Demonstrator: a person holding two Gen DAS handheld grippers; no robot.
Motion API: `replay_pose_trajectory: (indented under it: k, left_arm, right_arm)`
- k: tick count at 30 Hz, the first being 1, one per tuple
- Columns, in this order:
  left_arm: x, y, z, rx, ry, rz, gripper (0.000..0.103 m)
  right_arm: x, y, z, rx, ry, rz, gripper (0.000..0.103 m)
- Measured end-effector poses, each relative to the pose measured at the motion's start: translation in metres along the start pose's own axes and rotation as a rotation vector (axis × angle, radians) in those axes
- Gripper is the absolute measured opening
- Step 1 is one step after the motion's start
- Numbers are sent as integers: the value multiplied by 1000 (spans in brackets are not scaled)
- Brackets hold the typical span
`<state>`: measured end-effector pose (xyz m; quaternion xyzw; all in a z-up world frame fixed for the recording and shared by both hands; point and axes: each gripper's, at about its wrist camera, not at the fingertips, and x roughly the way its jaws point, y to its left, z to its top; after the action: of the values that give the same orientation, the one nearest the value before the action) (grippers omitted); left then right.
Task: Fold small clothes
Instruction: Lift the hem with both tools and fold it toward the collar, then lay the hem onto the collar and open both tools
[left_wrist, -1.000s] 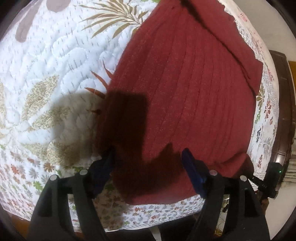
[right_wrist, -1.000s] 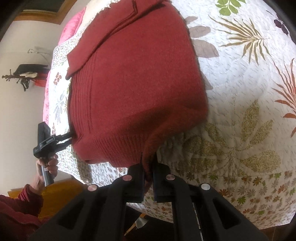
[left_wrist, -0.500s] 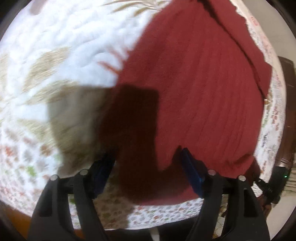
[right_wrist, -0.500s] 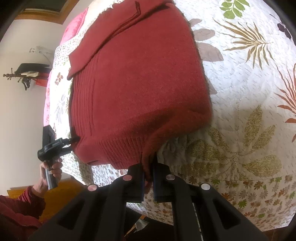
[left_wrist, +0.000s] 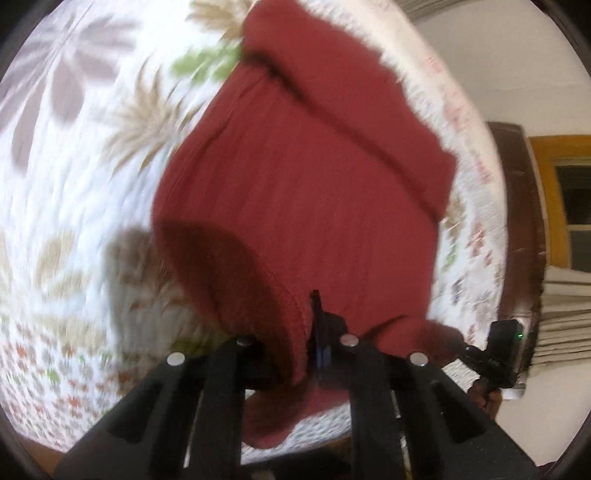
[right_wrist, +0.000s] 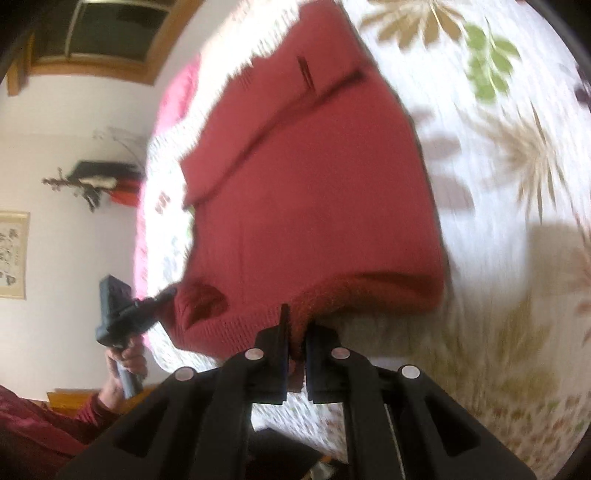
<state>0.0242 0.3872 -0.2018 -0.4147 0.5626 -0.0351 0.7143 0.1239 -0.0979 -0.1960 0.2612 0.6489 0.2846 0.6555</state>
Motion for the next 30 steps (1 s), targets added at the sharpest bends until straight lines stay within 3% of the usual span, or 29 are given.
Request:
replay_pose_trajectory:
  k: [6, 14, 16, 17, 18, 21, 22, 24, 25, 27, 30]
  left_arm:
    - [17, -6, 57, -6, -55, 3, 12]
    - [58, -7, 122, -40, -37, 61, 13]
    - [62, -6, 128, -63, -8, 52, 18]
    - [61, -3, 131, -95, 8, 32, 19]
    - [60, 1, 136, -122, 14, 9, 20]
    - [43, 12, 134, -181, 3, -55, 32]
    - [32, 16, 134, -187, -32, -44, 43]
    - [12, 22, 133, -220, -115, -47, 50]
    - [-1, 30, 133, -255, -165, -40, 52]
    - [-13, 36, 132, -265, -192, 10, 52]
    - [-19, 26, 127, -176, -196, 110, 52]
  right_arm:
    - [-3, 6, 68, -12, -71, 28, 6]
    - [36, -19, 158, 44, -52, -53, 7]
    - [42, -26, 169, 68, -47, -87, 20]
    - [42, -28, 171, 76, -49, -94, 25]
    - [39, -30, 173, 83, -57, -86, 37]
    - [16, -31, 173, 75, -111, -53, 41]
    - [8, -32, 172, 78, -126, -47, 42]
    - [-1, -35, 173, 77, -137, -45, 42]
    - [-4, -36, 172, 70, -136, -55, 42]
    - [-6, -32, 169, 36, -127, -98, 42]
    - [-5, -23, 159, -69, -101, -204, 42]
